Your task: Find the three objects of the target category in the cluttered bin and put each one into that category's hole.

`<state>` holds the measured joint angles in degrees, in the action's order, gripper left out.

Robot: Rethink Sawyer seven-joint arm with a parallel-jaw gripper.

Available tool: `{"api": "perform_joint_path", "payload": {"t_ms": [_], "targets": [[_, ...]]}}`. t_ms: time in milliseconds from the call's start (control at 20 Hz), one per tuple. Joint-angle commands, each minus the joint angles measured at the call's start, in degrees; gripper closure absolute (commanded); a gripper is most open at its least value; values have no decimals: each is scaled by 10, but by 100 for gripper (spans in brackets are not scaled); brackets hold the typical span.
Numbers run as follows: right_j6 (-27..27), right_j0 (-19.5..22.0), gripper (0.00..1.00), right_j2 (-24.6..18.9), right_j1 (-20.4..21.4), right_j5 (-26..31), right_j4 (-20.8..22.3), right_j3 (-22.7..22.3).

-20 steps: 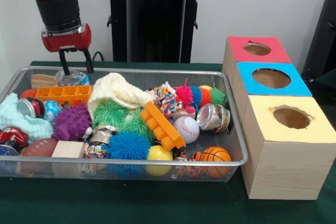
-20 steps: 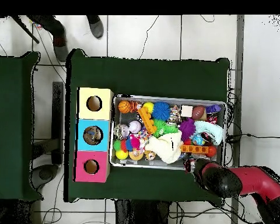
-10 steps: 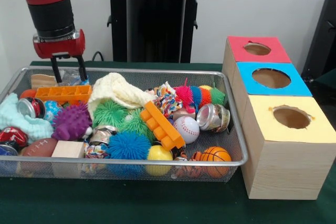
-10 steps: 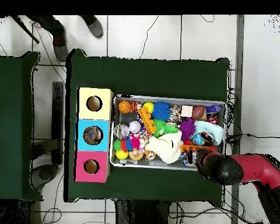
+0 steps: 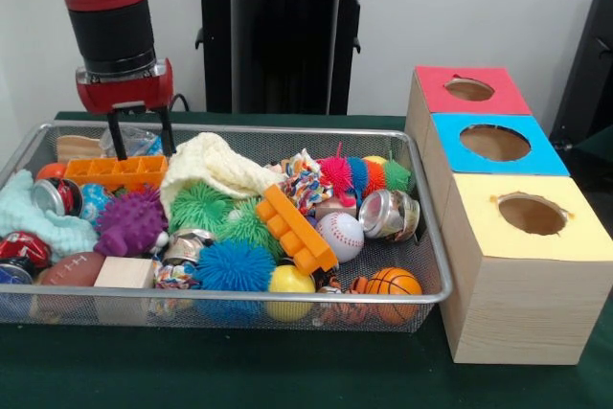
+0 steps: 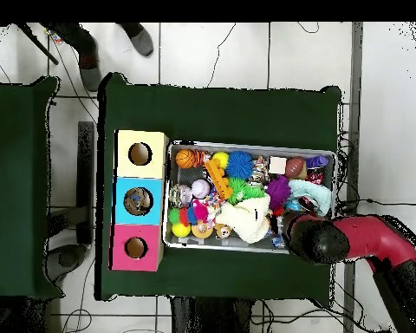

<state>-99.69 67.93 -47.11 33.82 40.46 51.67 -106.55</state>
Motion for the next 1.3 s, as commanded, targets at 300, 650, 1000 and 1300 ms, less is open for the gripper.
{"api": "perform_joint_path", "payload": {"t_ms": [300, 650, 1000, 1300], "targets": [[5, 4, 0, 27, 57, -87, 29, -107], [-24, 57, 0, 47, 190, -129, -6, -287], [-66, 47, 0, 117, 178, -151, 38, -281], [-28, 48, 0, 158, 69, -137, 73, -169]]}}
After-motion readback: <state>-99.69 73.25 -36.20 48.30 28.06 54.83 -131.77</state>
